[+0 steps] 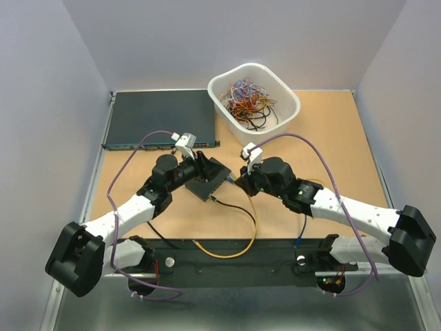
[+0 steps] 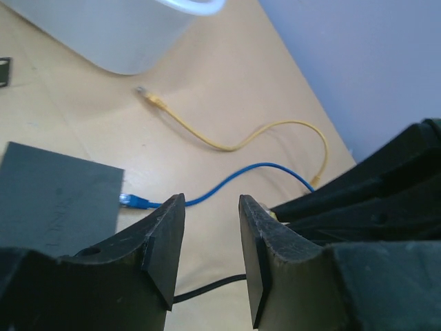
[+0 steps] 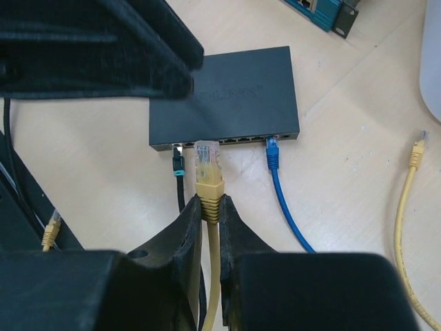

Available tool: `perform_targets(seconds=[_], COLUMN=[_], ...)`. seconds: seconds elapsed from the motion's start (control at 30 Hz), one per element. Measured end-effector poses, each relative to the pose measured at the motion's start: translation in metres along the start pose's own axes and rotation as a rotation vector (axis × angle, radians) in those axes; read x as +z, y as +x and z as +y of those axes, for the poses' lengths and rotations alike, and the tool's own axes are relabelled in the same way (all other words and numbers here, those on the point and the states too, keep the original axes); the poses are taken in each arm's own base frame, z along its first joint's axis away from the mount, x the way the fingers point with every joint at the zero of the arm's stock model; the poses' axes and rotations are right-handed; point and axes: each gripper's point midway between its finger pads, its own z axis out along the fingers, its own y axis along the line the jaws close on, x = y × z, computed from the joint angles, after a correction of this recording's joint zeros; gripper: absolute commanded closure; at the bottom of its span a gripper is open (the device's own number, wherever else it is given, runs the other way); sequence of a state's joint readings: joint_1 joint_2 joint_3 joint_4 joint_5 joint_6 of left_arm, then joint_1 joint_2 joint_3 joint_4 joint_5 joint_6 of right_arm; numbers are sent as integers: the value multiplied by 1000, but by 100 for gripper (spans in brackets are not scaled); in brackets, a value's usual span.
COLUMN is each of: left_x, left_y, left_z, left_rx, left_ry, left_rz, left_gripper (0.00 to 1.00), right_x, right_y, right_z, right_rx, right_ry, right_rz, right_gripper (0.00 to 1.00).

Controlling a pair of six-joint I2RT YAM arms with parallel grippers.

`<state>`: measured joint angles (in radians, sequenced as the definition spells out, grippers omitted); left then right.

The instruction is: Insert the plug into the switch port

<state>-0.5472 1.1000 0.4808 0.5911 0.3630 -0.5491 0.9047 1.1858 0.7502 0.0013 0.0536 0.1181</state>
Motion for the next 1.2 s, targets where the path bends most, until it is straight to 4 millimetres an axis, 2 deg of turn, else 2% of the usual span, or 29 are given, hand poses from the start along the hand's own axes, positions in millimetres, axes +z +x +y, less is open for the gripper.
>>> perform_targets(seconds=[0.2,0.33,0.43,0.67,0.83,1.0,1.2], left_x=[2,1,0,2,4,6,6], left_y=[6,0,-3,3,-3,-11,-11], left_z=[-37,-45,-42,-9,-11,-14,3], left_rx=[13,-11,-35,-120,-136,-139,-122], left_ry=[124,141,110,-114,-172,-185,-252], left_rz=[-2,-31,-47,-33,-41,-64,-75], left_gripper=[55,55,55,52,52,52,50], right_x=[0,-2,-4,-6,-2,2,7], right_y=[-5,-5,-9,-14,-17,-13,-7], right_z=[5,7,6,-16,-14,-11,-17], right_rx=[-1,-1,0,4,-36,-58,-44], right_ry=[-30,-40,-35,131,223,243,267], right_rz=[-19,-30,-44,-72,-67,-51,-32], right_gripper=[99,99,100,100,99,100,100])
